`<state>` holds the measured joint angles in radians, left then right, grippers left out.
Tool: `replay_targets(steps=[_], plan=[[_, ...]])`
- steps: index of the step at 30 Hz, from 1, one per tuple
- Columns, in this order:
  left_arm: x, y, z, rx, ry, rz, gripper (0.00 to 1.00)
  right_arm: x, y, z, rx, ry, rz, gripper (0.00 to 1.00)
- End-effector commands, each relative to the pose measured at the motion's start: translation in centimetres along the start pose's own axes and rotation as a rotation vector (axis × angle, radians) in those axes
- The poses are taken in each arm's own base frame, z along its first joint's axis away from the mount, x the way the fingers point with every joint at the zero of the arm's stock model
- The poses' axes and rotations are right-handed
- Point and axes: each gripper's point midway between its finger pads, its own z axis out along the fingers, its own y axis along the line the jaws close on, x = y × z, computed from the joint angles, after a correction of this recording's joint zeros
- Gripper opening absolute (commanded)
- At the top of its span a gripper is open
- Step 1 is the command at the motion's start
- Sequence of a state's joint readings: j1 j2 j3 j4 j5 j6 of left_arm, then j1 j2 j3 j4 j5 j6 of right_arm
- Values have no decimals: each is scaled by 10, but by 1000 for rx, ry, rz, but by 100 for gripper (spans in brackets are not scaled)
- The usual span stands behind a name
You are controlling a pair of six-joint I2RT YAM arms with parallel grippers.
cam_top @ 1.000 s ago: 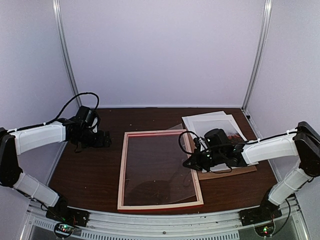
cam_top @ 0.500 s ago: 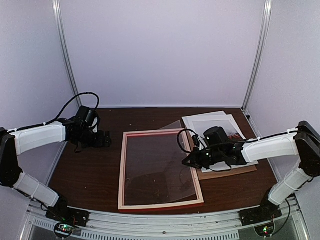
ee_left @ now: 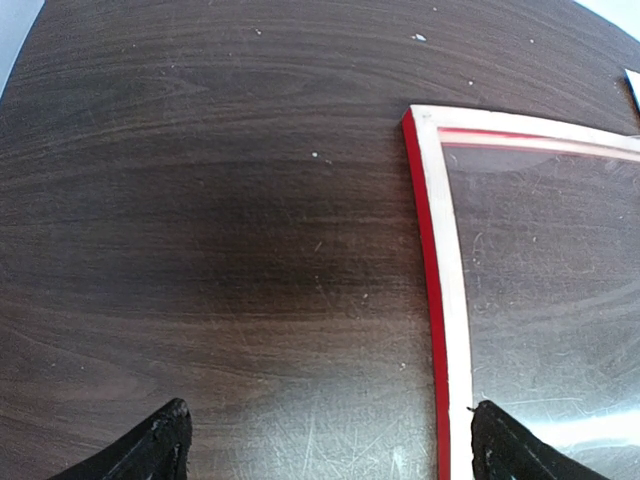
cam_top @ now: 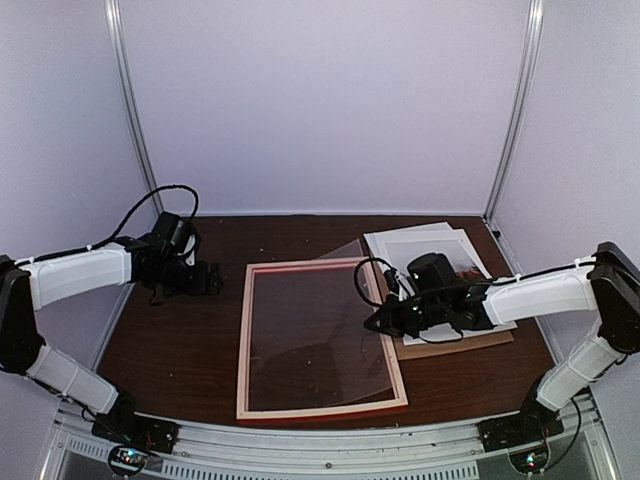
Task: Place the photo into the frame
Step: Place the glass panel at the frame body.
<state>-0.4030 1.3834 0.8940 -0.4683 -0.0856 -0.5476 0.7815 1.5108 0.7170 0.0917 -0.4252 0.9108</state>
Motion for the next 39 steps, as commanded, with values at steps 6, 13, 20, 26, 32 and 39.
replay_targets(steps=[6, 13, 20, 26, 32, 39], plan=[[-5, -7, -3, 30, -33, 9, 98, -14, 13, 0, -4, -42, -60, 0], [-5, -7, -4, 33, -33, 9, 98, -14, 12, 1, 0, -40, -61, 0], [-4, -7, -4, 36, -31, 8, 98, -11, 9, 4, 5, -27, -61, 7], [-4, -7, -4, 36, -30, 10, 98, -10, 9, 5, 9, -21, -65, 22], [-3, -7, -3, 36, -26, 10, 98, -8, 6, 7, 23, -8, -69, 36], [-1, -8, -2, 39, -22, 12, 98, -7, 2, 12, 44, 10, -73, 44]])
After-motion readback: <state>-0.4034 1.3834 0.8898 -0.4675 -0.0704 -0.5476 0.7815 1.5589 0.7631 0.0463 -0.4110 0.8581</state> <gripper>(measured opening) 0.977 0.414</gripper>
